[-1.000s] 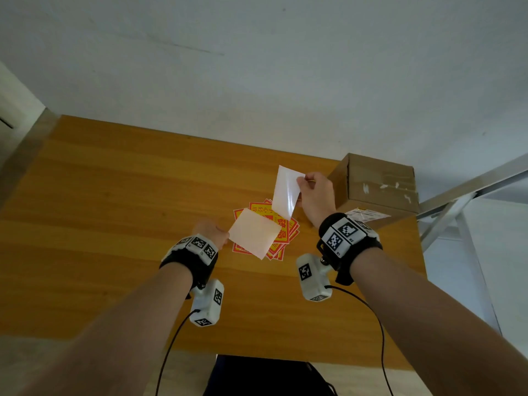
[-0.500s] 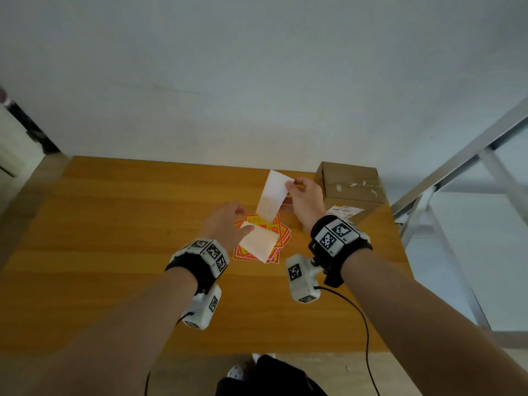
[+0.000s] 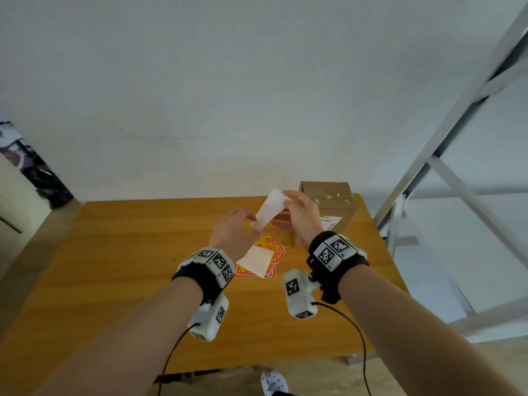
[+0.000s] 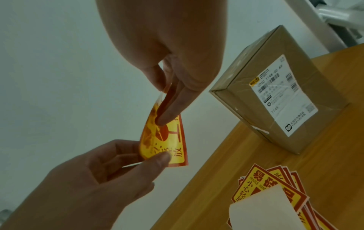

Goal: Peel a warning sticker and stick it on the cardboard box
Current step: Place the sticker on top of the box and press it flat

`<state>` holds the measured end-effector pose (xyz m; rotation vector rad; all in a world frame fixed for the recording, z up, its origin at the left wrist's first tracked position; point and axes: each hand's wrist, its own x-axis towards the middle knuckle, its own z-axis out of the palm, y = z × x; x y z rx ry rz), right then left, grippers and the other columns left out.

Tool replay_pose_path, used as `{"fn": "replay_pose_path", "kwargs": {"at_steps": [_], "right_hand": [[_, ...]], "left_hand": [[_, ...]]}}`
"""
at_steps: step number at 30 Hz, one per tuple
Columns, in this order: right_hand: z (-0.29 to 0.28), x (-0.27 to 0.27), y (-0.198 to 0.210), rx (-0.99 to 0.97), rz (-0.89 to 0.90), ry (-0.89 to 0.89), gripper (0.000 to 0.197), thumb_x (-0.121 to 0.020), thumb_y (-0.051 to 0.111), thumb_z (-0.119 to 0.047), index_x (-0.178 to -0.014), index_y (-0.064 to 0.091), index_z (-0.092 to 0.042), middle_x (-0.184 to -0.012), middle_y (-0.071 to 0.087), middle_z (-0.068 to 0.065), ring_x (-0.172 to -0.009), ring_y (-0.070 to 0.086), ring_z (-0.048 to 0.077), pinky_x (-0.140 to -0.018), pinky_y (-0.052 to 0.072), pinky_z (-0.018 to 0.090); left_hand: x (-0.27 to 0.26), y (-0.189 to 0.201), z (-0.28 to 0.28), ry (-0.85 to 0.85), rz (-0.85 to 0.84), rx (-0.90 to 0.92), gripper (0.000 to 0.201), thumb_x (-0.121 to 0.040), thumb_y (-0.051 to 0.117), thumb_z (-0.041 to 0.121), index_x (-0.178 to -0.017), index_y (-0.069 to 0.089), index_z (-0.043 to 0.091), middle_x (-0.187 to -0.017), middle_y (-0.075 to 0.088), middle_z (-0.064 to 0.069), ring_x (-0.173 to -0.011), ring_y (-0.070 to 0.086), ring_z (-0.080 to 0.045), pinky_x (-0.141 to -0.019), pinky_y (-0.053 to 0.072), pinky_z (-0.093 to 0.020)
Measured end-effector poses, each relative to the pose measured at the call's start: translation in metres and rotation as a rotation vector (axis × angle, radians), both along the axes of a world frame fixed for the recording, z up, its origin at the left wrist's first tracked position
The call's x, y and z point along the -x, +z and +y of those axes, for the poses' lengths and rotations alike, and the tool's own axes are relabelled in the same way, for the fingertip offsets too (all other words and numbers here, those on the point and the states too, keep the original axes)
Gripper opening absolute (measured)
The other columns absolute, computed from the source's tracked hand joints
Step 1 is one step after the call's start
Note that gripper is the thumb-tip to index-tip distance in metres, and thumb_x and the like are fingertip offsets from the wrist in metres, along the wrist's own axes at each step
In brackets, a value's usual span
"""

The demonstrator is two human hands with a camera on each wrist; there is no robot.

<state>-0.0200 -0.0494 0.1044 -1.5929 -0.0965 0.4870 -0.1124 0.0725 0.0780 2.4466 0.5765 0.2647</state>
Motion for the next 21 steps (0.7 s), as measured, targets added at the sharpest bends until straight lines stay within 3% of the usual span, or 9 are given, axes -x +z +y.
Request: {"fn": "replay_pose_path", "kwargs": {"at_steps": [5,9,13,15,17,19,21], "right_hand": [[-0.012,0.005,0.003,-0.041,0.048,-0.018,0.027,-0.094,0.049,-0.012,-0.119,0.057,-0.009,-0.093,0.066,0.012,-0.07,0.069,0.024,-0.069,0.059,0.036],[-0.023,0.008,0.006,-0.019,0.004,0.023,0.027,-0.093,0.051,-0.016,-0.119,0.058,-0.016,-0.089,0.065,0.007,-0.077,0.065,0.019,-0.073,0.058,0.034],[-0.032,0.005,0.009,0.03,-0.047,0.025,0.021,-0.091,0.054,-0.02,-0.108,0.066,-0.018,-0.083,0.06,-0.001,-0.082,0.057,0.014,-0.078,0.05,0.029],[-0.035,0.003,0.01,0.068,-0.05,0.031,0.023,-0.09,0.056,-0.028,-0.106,0.065,-0.014,-0.091,0.063,-0.002,-0.092,0.059,0.015,-0.086,0.048,0.029],[-0.038,-0.001,0.008,0.113,-0.027,0.034,0.041,-0.089,0.056,-0.041,-0.11,0.062,-0.007,-0.106,0.063,0.005,-0.111,0.056,0.022,-0.099,0.044,0.037],[-0.04,-0.004,0.009,0.134,0.008,0.05,0.06,-0.088,0.051,-0.05,-0.113,0.06,0.004,-0.115,0.066,0.017,-0.118,0.057,0.028,-0.097,0.043,0.037],[-0.044,-0.004,0.013,0.102,0.014,0.069,0.057,-0.09,0.05,-0.05,-0.112,0.064,0.0,-0.113,0.07,0.013,-0.109,0.063,0.025,-0.091,0.045,0.033]], "left_hand": [[0.007,0.006,-0.004,-0.01,-0.054,0.012,0.015,-0.087,0.059,0.023,-0.101,0.062,0.021,-0.098,0.054,0.01,-0.089,0.057,-0.016,-0.074,0.05,-0.033],[0.008,0.012,-0.004,-0.026,-0.115,0.045,0.012,-0.088,0.058,0.019,-0.1,0.061,0.017,-0.096,0.06,0.008,-0.088,0.058,-0.015,-0.076,0.052,-0.033],[0.006,0.018,-0.003,-0.061,-0.139,0.085,0.006,-0.089,0.057,0.013,-0.095,0.057,0.015,-0.091,0.061,0.007,-0.082,0.058,-0.012,-0.069,0.047,-0.021],[0.005,0.023,-0.004,-0.073,-0.14,0.134,0.009,-0.09,0.055,0.01,-0.09,0.052,0.018,-0.085,0.06,0.006,-0.075,0.058,-0.012,-0.063,0.05,-0.02],[0.003,0.028,-0.005,-0.076,-0.141,0.188,0.007,-0.091,0.054,0.01,-0.091,0.051,0.015,-0.085,0.062,0.0,-0.074,0.061,-0.018,-0.067,0.054,-0.03],[0.001,0.032,-0.005,-0.068,-0.131,0.243,0.004,-0.092,0.055,0.011,-0.095,0.053,0.01,-0.091,0.064,-0.007,-0.081,0.062,-0.023,-0.07,0.054,-0.032],[-0.002,0.035,-0.005,-0.069,-0.125,0.311,0.006,-0.091,0.056,0.011,-0.097,0.053,0.01,-0.095,0.064,-0.009,-0.086,0.062,-0.023,-0.067,0.051,-0.026]]}}
